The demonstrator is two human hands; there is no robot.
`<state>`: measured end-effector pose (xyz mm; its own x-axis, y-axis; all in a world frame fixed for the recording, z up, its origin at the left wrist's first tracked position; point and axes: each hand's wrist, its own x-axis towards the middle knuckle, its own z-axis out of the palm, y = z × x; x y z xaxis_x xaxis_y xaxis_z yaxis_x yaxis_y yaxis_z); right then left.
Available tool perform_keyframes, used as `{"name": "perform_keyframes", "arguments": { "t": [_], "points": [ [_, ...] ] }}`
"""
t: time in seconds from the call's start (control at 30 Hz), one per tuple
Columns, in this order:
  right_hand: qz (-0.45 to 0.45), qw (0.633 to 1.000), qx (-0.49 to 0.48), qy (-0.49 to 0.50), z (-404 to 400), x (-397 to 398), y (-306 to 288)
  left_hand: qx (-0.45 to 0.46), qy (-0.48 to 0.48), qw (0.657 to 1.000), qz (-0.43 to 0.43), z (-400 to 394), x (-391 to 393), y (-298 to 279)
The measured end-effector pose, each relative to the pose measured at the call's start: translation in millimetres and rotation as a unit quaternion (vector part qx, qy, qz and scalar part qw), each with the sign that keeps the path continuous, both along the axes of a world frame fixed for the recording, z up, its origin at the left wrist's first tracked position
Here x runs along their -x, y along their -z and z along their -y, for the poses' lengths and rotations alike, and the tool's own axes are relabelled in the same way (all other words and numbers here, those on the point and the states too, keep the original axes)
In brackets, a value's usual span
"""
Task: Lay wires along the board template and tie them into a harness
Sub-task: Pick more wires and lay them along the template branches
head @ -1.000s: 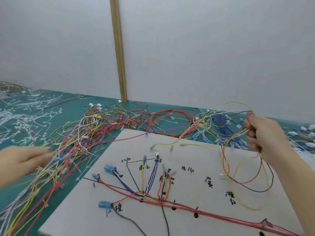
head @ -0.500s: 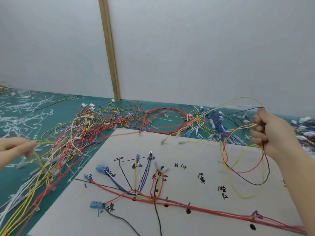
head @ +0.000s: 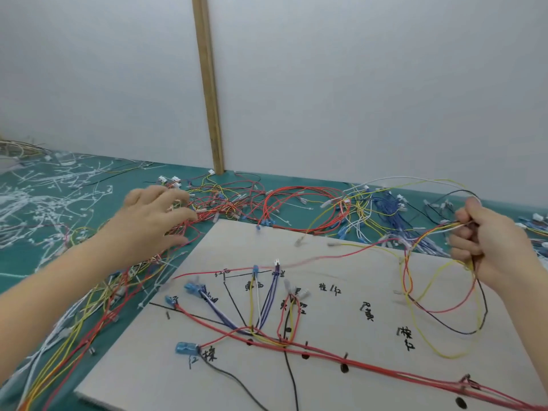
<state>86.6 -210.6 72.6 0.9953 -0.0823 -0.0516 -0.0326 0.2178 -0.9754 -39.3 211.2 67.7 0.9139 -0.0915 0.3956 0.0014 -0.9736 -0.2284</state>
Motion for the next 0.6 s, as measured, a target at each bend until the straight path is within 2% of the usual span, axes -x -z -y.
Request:
{"name": "perform_keyframes", "arguments": {
  "t": [0.07, 0.1, 0.17, 0.2, 0.27, 0.33, 0.43, 0.5, 0.53, 0.6],
  "points": [
    [0.004, 1.000, -0.003, 0.005, 3, -3, 1, 0.062, 0.038, 0.992, 0.099, 2, 6, -3],
    [0.005, 1.000, -0.004, 0.007, 4, -4, 1, 0.142, 0.056, 0.981, 0.121, 1, 14, -5],
    [0.006, 1.000, -0.003, 0.010, 4, -5, 2, 0.287, 0.076, 0.953, 0.065, -5, 34, -5],
    [0.006, 1.000, -0.003, 0.010, 4, -6, 3, 0.304, 0.082, 0.949, 0.010, -8, 45, 1],
    [0.008, 1.000, -0.004, 0.008, 3, -7, 5, 0.240, 0.084, 0.964, -0.082, -12, 63, 18],
    [0.011, 1.000, -0.004, 0.005, 1, -7, 5, 0.205, 0.065, 0.973, -0.081, -15, 68, 31],
    [0.018, 1.000, -0.018, 0.005, 1, -5, 2, 0.160, 0.013, 0.987, -0.006, -28, 70, 50],
    [0.035, 0.999, -0.028, 0.000, 4, -4, 0, 0.151, -0.056, 0.987, -0.018, -40, 73, 67],
    [0.045, 0.999, -0.031, -0.001, 5, -3, -1, 0.146, -0.091, 0.983, -0.058, -44, 75, 78],
    [0.060, 0.998, -0.031, 0.003, 5, -1, -2, 0.123, -0.110, 0.981, -0.101, -60, 81, 103]
  ]
}}
